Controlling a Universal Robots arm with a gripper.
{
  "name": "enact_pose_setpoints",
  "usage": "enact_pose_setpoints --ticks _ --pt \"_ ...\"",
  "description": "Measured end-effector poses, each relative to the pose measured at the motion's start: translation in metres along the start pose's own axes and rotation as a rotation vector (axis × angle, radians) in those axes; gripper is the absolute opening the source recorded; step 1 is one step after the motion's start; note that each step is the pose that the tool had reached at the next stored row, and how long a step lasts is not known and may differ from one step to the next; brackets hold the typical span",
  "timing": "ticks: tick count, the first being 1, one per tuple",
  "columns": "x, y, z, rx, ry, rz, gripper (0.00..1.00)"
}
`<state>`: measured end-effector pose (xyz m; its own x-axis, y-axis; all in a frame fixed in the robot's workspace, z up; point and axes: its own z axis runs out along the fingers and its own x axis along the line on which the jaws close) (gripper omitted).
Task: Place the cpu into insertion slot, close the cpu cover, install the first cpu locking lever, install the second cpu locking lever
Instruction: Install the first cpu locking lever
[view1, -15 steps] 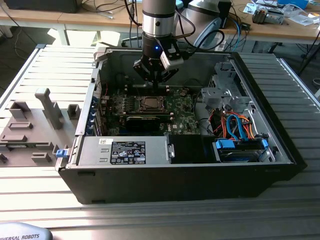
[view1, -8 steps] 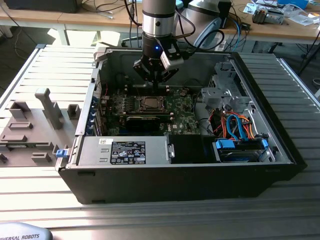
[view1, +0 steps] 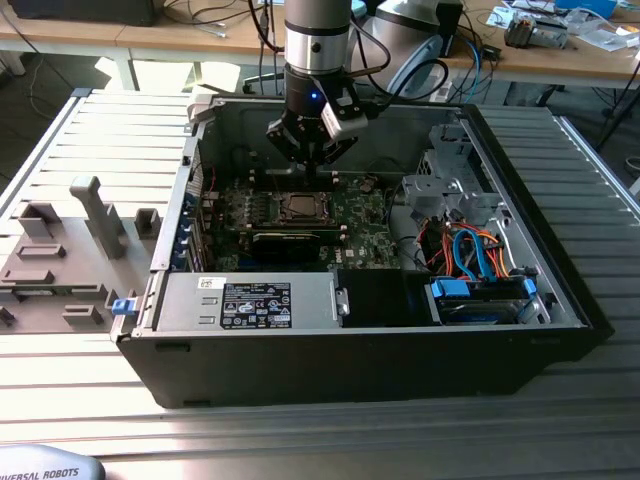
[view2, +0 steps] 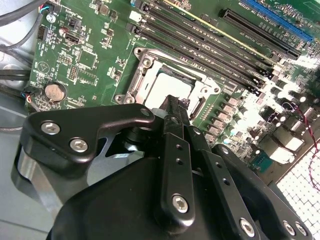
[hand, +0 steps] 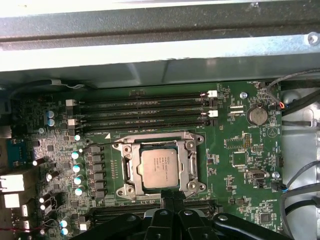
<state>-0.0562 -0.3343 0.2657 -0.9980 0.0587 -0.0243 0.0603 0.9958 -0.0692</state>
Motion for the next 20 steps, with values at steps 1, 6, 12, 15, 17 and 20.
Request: enact_pose_setpoints --ticks 1,6,12,15,17,20 --pt "0.0 0.0 0.0 0.0 -0.0001 -0.001 0.11" --pt "0.0 0.0 0.0 -0.0001 -0.0003 -0.004 0.11" --pt "0.0 0.0 0.0 -0.0002 -0.0006 -0.009 0.11" --pt "0.0 0.0 0.0 -0.0003 -0.0007 -0.01 0.11" --pt "0.0 0.0 0.0 -0.0003 -0.0008 -0.013 0.11" --pt "0.0 0.0 0.0 -0.0004 -0.0011 -0.015 0.11"
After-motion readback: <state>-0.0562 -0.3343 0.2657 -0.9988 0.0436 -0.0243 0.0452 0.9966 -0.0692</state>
